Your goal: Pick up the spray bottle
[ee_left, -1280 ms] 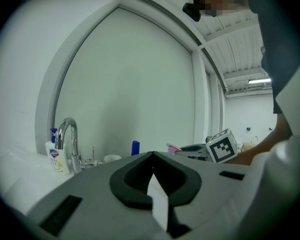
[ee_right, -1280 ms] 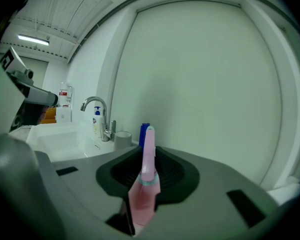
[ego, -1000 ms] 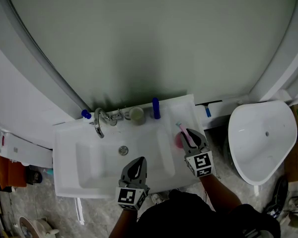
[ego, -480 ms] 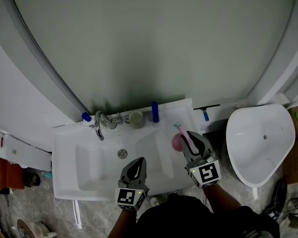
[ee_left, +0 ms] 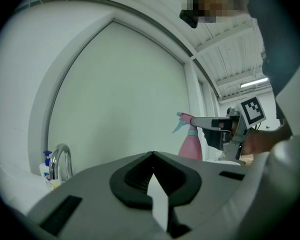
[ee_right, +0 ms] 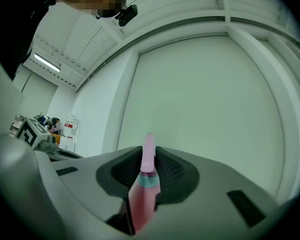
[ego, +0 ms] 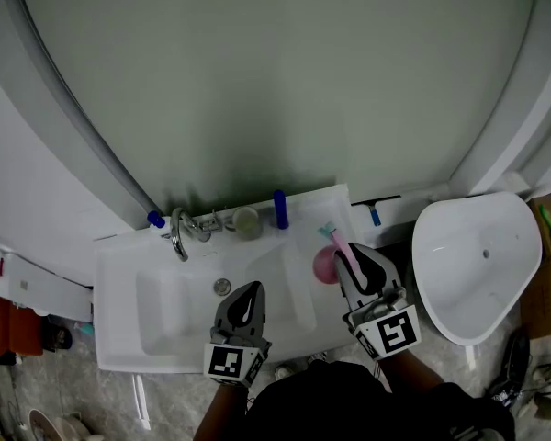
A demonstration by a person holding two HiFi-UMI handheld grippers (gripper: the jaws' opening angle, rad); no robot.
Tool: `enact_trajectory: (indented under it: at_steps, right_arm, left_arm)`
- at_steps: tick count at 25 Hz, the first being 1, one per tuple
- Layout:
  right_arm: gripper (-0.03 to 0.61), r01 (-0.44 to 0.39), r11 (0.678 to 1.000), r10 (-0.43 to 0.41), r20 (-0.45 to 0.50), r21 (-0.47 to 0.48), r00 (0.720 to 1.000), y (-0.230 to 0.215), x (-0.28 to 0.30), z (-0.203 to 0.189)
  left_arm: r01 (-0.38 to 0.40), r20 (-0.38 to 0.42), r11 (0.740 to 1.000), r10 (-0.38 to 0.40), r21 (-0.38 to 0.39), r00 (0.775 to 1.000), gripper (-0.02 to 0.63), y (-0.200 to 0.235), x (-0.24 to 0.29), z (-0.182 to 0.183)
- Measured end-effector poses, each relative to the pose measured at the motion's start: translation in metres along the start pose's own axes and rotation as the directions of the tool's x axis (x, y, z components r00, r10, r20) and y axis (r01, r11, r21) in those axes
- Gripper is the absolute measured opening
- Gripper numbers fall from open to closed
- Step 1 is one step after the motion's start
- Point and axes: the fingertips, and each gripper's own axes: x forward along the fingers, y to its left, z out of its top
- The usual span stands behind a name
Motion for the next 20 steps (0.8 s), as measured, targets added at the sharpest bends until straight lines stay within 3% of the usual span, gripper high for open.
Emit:
enact_trajectory:
  at_steps: [20]
  right_arm:
    - [0.081,-0.003,0.999,0.003,0.009,-0.038,1.0,0.003,0.0,0.009]
  left_arm:
    - [0.019,0.037,1.0,-0.019,0.007,0.999,-0.003,-0.003,0.01,0.017]
